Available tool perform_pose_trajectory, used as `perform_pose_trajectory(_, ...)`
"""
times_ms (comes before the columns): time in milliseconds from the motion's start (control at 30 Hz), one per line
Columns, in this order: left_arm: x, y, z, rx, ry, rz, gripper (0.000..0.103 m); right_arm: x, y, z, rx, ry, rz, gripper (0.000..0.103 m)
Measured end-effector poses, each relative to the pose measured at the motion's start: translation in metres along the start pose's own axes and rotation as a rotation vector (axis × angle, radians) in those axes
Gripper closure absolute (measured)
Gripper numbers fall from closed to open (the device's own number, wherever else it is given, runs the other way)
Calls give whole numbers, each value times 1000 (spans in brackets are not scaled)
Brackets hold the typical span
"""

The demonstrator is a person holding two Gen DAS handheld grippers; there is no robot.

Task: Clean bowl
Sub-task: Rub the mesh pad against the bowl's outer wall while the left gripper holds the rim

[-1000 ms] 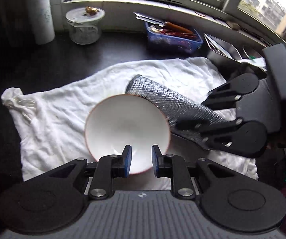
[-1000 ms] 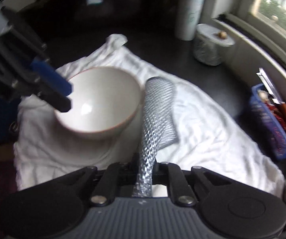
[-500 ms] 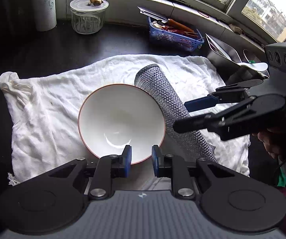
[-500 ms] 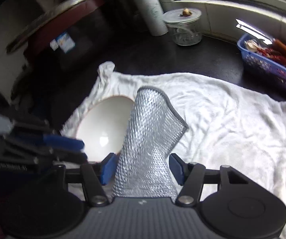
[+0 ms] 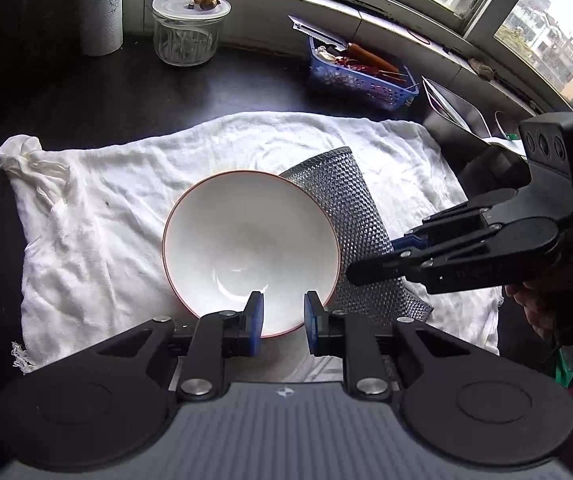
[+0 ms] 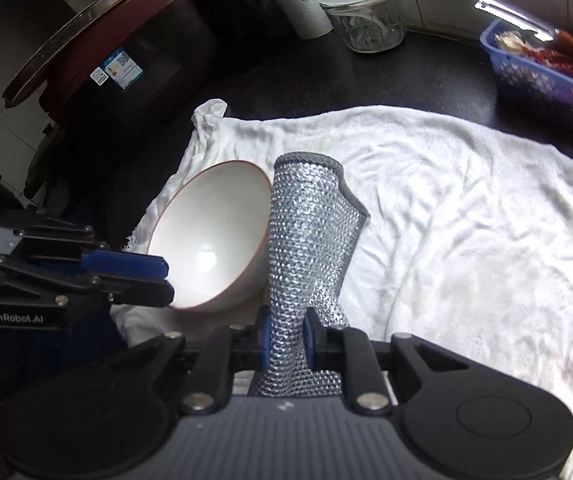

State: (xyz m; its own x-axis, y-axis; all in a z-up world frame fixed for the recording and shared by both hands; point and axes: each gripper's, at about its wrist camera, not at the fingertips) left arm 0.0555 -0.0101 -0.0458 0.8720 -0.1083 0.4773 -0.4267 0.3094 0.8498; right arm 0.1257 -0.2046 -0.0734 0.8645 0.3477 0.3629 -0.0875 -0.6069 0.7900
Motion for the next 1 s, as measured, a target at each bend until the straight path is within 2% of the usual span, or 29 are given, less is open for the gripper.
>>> perform_pose_trajectory(33, 0, 0, 0, -1, 0, 2, 83, 0, 3, -1, -7, 7, 15, 96)
perform_pose_trajectory(133, 1, 1, 0, 1, 4, 7, 83, 5, 24, -3, -56, 41, 80, 99)
perform_pose_trajectory(267, -1, 5, -4, 9, 24, 19, 83, 27, 83, -8, -321, 183, 238, 99)
perform_pose_trajectory(367, -2, 3, -7, 21, 40, 17, 83, 35, 92, -15, -414, 264, 241, 99)
perform_pose_trajectory(400, -3, 2, -7, 26, 41, 15, 83, 35, 88, -15, -394, 260, 221, 99)
perform_pose_trajectory(533, -3, 2, 0, 42, 15, 14, 83, 22, 31, -6, -155, 127, 41, 99)
perform_pose_trajectory(633, -4, 2, 4, 46, -5, 10, 83, 16, -9, 8, -6, -50, -28, 99)
perform_pose_trajectory(733, -6, 2, 8, 62, -47, 2, 83, 17, -24, 12, 34, -112, -34, 98)
perform_pose_trajectory(900, -7, 0, 9, 53, -75, -4, 83, 21, -23, 18, 69, -143, -28, 98)
perform_pose_trajectory(1000, -7, -2, 9, 43, -91, -6, 83, 19, -19, 14, 67, -119, -25, 95)
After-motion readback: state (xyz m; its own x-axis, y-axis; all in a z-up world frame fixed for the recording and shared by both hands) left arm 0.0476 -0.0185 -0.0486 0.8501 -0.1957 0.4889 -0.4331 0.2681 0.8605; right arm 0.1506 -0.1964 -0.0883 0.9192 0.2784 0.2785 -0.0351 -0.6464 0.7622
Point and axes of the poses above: each gripper's, at about its wrist camera, not at the fingertips, and y roughly against the way its jaws point, z to its right, x to its top, and after that the axes turned 5 degrees about -y, right-handed
